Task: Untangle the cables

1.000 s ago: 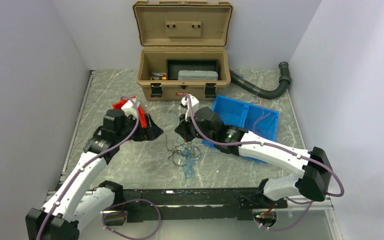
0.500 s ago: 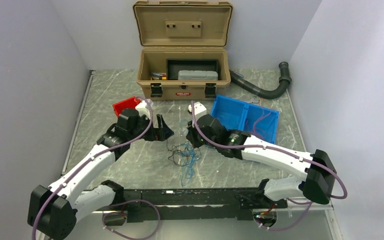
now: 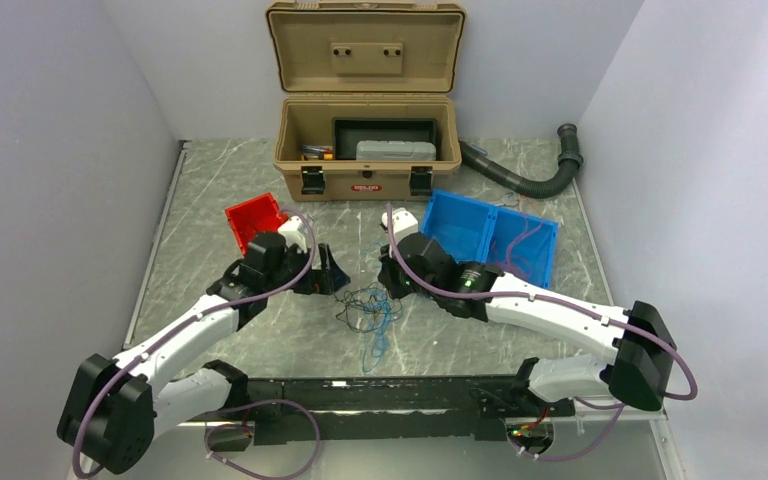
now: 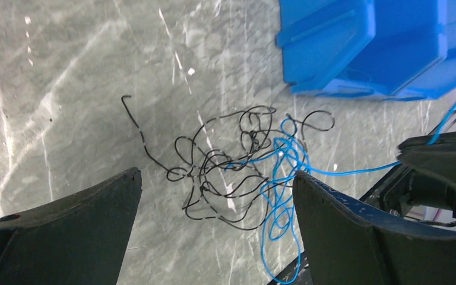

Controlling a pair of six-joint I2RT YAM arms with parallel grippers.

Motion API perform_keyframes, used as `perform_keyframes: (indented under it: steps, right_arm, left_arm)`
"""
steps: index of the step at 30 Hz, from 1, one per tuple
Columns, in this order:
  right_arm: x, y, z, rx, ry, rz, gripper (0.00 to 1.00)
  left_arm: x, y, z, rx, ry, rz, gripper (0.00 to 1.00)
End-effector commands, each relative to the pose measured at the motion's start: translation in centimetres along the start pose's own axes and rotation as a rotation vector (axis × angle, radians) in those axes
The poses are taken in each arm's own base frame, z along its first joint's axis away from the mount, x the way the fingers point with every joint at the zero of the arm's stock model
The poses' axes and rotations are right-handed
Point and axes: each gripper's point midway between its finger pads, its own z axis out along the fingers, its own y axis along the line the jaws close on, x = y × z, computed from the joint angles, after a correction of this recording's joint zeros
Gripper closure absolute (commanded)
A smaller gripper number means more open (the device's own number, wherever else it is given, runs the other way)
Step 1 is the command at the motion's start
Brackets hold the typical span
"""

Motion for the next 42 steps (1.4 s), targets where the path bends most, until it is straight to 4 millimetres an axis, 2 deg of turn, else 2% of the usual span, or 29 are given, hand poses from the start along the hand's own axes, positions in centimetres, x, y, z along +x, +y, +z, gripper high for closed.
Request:
perform_keyframes:
  steps: [1,7,10,12,15,18,20,21,23,26,30,32,34,42]
  right_arm:
    - [-0.4,-0.1,-0.7,-0.002,-0.022,0.03,1.0]
    - [2.6,-0.4,-0.5,-0.011,0.043,0.063,1.0]
    - [4.0,0.1,-0.3,-0.054,0.079,0.082,1.0]
    - [4.7,2.0,-0.5,-0.167,0.11,0.068,1.0]
    - [4.9,6.9,-1.7,-0.43,0.138,0.006,0.98]
    - [5.1,10.3,-3.0,-0.549,0.156,-0.094,0.82]
    - [5.3,10.9,-3.0,-0.524,0.163,-0.145,0.6]
    - [5.2,10.5,-2.6,-0.483,0.16,-0.145,0.5]
    - [4.9,9.3,-2.1,-0.4,0.148,-0.125,0.38]
    - [4.1,6.9,-1.7,-0.262,0.098,-0.087,0.33]
    - [3.6,3.7,-1.5,-0.121,0.078,-0.009,0.34]
    - [4.4,1.4,-1.2,-0.048,0.106,0.034,0.38]
    - [5.4,0.3,-0.9,-0.031,0.132,0.068,0.41]
    - [9.2,-1.3,-0.1,-0.058,0.208,0.175,0.46]
  left_arm:
    - [-0.9,-0.9,0.6,0.058,-0.069,0.013,0.01]
    - [-0.6,-0.9,0.6,0.073,-0.071,0.064,0.01]
    - [-0.8,-0.8,0.5,0.07,-0.085,0.097,0.01]
    - [-0.8,-0.8,0.7,0.074,-0.096,0.116,0.01]
    - [-0.5,-0.5,1.2,0.074,-0.099,0.137,0.0]
    - [-0.4,-0.3,1.4,0.069,-0.093,0.156,0.01]
    - [-0.5,-0.3,1.4,0.07,-0.093,0.165,0.01]
    - [-0.5,-0.4,1.4,0.073,-0.094,0.167,0.01]
    - [-0.6,-0.6,1.3,0.082,-0.092,0.171,0.01]
    - [-0.3,-0.8,1.4,0.095,-0.067,0.173,0.01]
    - [0.5,-1.0,1.7,0.111,-0.021,0.161,0.01]
    - [1.0,-1.4,1.8,0.131,0.005,0.166,0.02]
    - [1.6,-1.6,2.3,0.145,0.047,0.173,0.04]
    - [3.8,-2.0,4.3,0.214,0.191,0.153,0.12]
